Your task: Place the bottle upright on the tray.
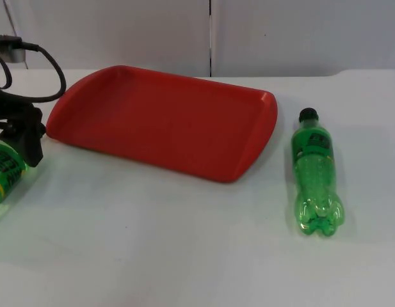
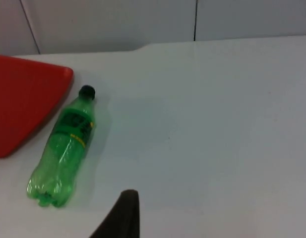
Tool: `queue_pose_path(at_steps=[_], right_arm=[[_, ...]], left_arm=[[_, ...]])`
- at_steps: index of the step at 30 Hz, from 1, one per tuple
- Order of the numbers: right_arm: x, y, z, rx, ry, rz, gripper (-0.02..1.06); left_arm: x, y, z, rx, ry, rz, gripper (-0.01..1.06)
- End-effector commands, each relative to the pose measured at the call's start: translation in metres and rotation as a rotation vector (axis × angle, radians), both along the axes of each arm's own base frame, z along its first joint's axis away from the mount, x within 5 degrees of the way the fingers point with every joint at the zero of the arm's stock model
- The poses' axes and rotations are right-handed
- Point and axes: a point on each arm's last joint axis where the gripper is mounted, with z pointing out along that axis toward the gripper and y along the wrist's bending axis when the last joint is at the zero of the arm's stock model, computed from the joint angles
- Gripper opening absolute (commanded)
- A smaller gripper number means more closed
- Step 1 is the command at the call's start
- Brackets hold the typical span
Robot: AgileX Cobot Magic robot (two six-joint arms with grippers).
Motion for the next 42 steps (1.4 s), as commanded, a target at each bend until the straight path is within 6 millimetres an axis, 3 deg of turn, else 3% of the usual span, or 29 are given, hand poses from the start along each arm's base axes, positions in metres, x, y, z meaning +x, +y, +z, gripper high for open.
queue_pose_path(at_steps=[1,11,16,21,24,31,42], right_arm=[[0.016,0.000,0.015,0.001,-0.018,-0.009,1.05],[0.116,0.003,0.059,-0.004,0.175,-0.004,1.05],[0.144,0.003,0.062,-0.015,0.227,0.001,1.05],[0.153,0.004,0.059,-0.026,0.234,0.009,1.05],[0.154,0.004,0.061,-0.025,0.208,0.009,1.05],[0.154,0.004,0.061,-0.025,0.212,0.009,1.05],[0.154,0.004,0.061,-0.022,0.213,0.007,1.05]], left_arm=[[0.000,0.000,0.001,-0.015,0.010,0.017,1.00],[0.005,0.002,0.002,0.012,-0.050,0.006,1.00],[0.009,0.014,0.003,0.014,-0.105,-0.016,1.00],[0.016,0.040,0.005,-0.075,-0.144,0.003,1.00],[0.021,0.044,-0.003,-0.101,-0.113,-0.001,1.00],[0.039,0.048,-0.027,-0.100,-0.077,0.002,1.00],[0.044,0.051,-0.048,-0.058,-0.045,-0.027,1.00]])
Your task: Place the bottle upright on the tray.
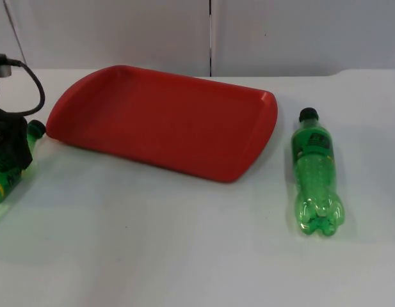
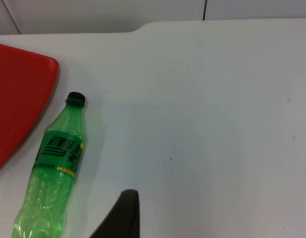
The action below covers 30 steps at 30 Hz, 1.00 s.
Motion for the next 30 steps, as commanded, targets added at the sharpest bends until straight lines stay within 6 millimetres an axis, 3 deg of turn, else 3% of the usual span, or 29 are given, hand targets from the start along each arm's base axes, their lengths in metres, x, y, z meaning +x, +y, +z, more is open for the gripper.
queue_pose_path(at_steps=[1,8,14,16,17,21,22,26,30], right_arm=[[0.000,-0.001,0.003,-0.006,-0.016,0.000,1.05],[0.000,-0.001,0.003,-0.006,-0.020,0.000,1.05],[0.000,-0.001,0.003,-0.006,-0.020,0.000,1.05],[0.000,-0.001,0.003,-0.006,-0.020,0.000,1.05],[0.000,-0.001,0.003,-0.006,-0.020,0.000,1.05],[0.000,-0.001,0.004,-0.011,-0.028,-0.001,1.05],[0.000,-0.001,0.004,-0.011,-0.028,-0.001,1.05],[0.001,-0.002,0.004,-0.032,-0.039,-0.003,1.05],[0.001,-0.003,0.005,-0.042,-0.043,0.001,1.05]], left_arm=[[0.002,0.000,-0.002,0.014,-0.012,-0.010,1.00],[0.002,0.000,-0.022,0.010,0.018,-0.006,1.00],[0.002,0.000,-0.025,0.010,0.025,-0.004,0.95],[0.002,0.000,-0.025,0.009,0.027,-0.004,0.84],[0.002,0.000,-0.025,0.009,0.027,-0.004,0.84],[0.001,0.000,-0.025,0.002,0.043,0.012,0.46],[0.001,0.000,-0.025,0.002,0.043,0.012,0.46],[0.001,0.000,-0.017,-0.001,0.036,0.036,-0.01],[0.002,-0.001,-0.003,-0.006,0.000,0.044,0.00]])
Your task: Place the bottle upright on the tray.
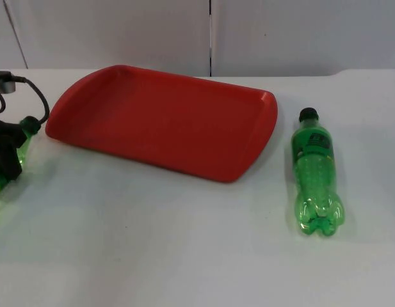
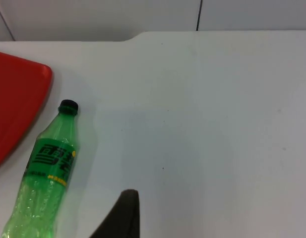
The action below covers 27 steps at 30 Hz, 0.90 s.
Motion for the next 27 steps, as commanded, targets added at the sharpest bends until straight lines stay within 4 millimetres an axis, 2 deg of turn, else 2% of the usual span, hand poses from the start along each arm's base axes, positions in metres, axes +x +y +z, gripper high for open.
queue_pose_path(at_steps=[1,3,7,8,13,14,18,19,24,25,27], right_arm=[[0.000,-0.001,0.003,-0.017,-0.019,0.003,1.05],[0.000,-0.001,0.003,-0.017,-0.021,0.003,1.05],[0.000,-0.001,0.004,-0.017,-0.027,0.003,1.05],[0.000,-0.001,0.004,-0.017,-0.027,0.003,1.05],[0.001,-0.001,0.004,-0.017,-0.035,0.004,1.05],[0.001,-0.001,0.004,-0.017,-0.035,0.004,1.05],[0.001,-0.001,0.004,-0.017,-0.035,0.004,1.05],[0.001,-0.001,0.004,-0.017,-0.035,0.004,1.05],[0.001,-0.001,0.004,-0.017,-0.037,0.004,1.05],[0.001,-0.001,0.004,-0.017,-0.037,0.004,1.05],[0.001,-0.001,0.004,-0.017,-0.037,0.004,1.05]], left_arm=[[0.002,-0.002,0.018,-0.008,-0.043,0.015,0.00],[0.002,-0.003,0.026,-0.009,-0.061,0.018,0.00],[0.001,-0.005,0.070,-0.019,-0.178,0.040,0.00],[0.001,-0.005,0.070,-0.019,-0.178,0.040,0.00],[-0.006,-0.013,0.133,-0.078,-0.359,0.070,0.00],[-0.006,-0.013,0.133,-0.078,-0.359,0.070,0.00],[-0.017,-0.019,0.184,-0.114,-0.533,0.064,0.00],[-0.017,-0.019,0.184,-0.114,-0.533,0.064,0.00],[-0.033,-0.025,0.238,-0.151,-0.758,0.100,0.00],[-0.033,-0.025,0.238,-0.151,-0.758,0.100,0.00],[-0.041,-0.028,0.255,-0.184,-0.853,0.113,0.00]])
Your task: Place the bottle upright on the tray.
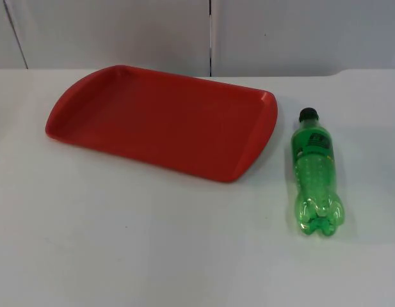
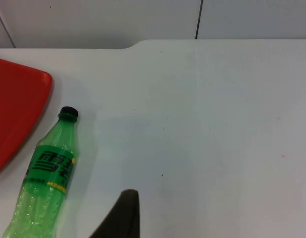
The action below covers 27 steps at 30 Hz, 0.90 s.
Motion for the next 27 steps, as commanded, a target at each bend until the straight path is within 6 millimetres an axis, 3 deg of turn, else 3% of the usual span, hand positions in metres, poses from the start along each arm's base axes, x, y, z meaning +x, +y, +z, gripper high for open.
queue_pose_path(at_steps=[1,7,11,17,27], right_arm=[[0.000,-0.001,0.003,-0.010,-0.018,0.001,1.05],[0.000,-0.001,0.002,-0.010,-0.014,0.001,1.05],[0.000,-0.001,0.002,-0.010,-0.014,0.001,1.05],[0.000,-0.001,0.002,-0.010,-0.014,0.001,1.05],[0.000,-0.001,0.002,-0.010,-0.020,0.001,1.05]], left_arm=[[-0.008,-0.005,0.017,-0.051,-0.094,0.011,0.00],[-0.034,-0.017,0.045,-0.132,-0.310,-0.049,0.00],[-0.046,-0.022,0.050,-0.169,-0.404,-0.070,0.00],[-0.061,-0.025,0.045,-0.151,-0.518,-0.080,0.00],[-0.064,-0.025,0.042,-0.053,-0.540,-0.111,0.00]])
